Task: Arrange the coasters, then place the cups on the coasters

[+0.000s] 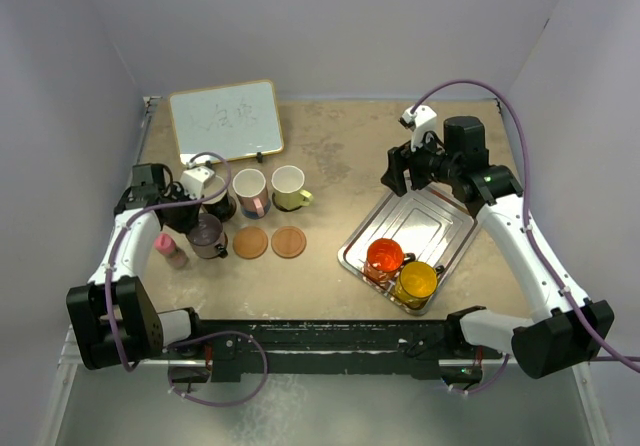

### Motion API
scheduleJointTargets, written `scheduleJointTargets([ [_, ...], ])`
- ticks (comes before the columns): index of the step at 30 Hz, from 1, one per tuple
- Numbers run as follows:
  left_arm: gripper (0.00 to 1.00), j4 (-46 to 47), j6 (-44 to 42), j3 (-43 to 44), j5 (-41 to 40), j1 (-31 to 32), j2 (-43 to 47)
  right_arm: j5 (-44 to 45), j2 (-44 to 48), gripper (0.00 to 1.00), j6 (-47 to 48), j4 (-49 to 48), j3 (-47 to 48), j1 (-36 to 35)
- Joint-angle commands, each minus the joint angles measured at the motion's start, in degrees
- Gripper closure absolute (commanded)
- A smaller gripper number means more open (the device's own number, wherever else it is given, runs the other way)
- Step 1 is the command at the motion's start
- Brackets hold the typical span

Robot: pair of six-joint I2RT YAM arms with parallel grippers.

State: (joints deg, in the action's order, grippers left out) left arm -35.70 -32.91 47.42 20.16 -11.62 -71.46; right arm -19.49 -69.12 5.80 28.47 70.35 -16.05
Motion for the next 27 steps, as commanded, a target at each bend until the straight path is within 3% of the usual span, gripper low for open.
scheduleJointTargets([
  [1,0.97,3.8,-1.6,-0.5,2.6,-0.7,0.5,-1.7,-0.1,0.26,0.7,0.1,0.1,0.4],
  [7,0.97,3.9,-2.3,-0.8,2.6,-0.7,0.0,-2.2,-0.2,0.26,0.7,0.2,0.1,0.7],
  [16,0.81,3.2,-3.5,-1.1,1.3,-0.7,0.7,-0.6,-0.5,0.25,3.0,-0.1,0.2,0.8],
  [27,0.74,0.7,-3.8,1.1,-0.5,-0.6,3.2,-1.5,-1.4,0.25,5.2,1.9,1.1,0.8],
])
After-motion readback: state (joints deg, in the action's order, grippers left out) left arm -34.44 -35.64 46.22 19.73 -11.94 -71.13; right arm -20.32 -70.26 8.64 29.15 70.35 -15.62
